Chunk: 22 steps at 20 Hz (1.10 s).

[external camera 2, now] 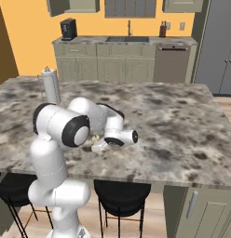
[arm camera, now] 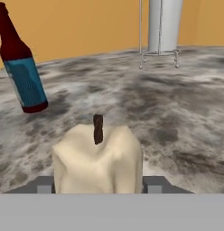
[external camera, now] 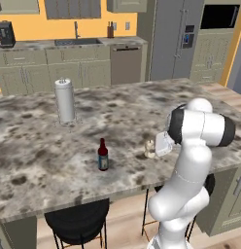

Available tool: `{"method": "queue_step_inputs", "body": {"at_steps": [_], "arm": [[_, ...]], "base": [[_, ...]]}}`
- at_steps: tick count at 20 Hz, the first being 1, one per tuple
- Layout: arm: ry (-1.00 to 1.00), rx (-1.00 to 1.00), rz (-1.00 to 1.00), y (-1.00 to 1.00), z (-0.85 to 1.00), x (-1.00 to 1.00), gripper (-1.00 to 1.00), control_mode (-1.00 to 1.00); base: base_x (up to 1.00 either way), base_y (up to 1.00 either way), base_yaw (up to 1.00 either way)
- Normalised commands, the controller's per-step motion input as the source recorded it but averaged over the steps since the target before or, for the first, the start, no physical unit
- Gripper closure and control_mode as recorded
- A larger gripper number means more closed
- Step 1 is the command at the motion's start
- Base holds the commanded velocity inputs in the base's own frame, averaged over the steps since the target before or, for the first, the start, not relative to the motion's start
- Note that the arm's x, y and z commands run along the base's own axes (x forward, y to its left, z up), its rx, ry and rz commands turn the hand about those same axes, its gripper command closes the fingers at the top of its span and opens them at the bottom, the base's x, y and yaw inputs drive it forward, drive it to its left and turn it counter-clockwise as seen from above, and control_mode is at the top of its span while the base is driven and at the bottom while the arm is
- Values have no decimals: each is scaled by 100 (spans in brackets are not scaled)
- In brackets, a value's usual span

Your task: Get the candle and the beer from the cabinet and move them to the dining counter.

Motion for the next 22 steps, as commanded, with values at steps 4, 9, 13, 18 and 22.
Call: {"method": "queue_step_inputs", "body": {"at_steps": [4, 9, 13, 18, 22], "arm": [[4, 0, 0, 6, -49, 25, 100, -100], [1, 0, 0, 2, -45, 37, 100, -100], [0, 0, 0, 9, -57, 47, 100, -100], [0, 0, 0, 17, -56, 45, 100, -100], [-1, 0, 0, 28, -62, 22, 100, -100]], "base": [[0, 0, 0], [0, 0, 0], [0, 0, 0], [0, 0, 0], [0, 0, 0]]}}
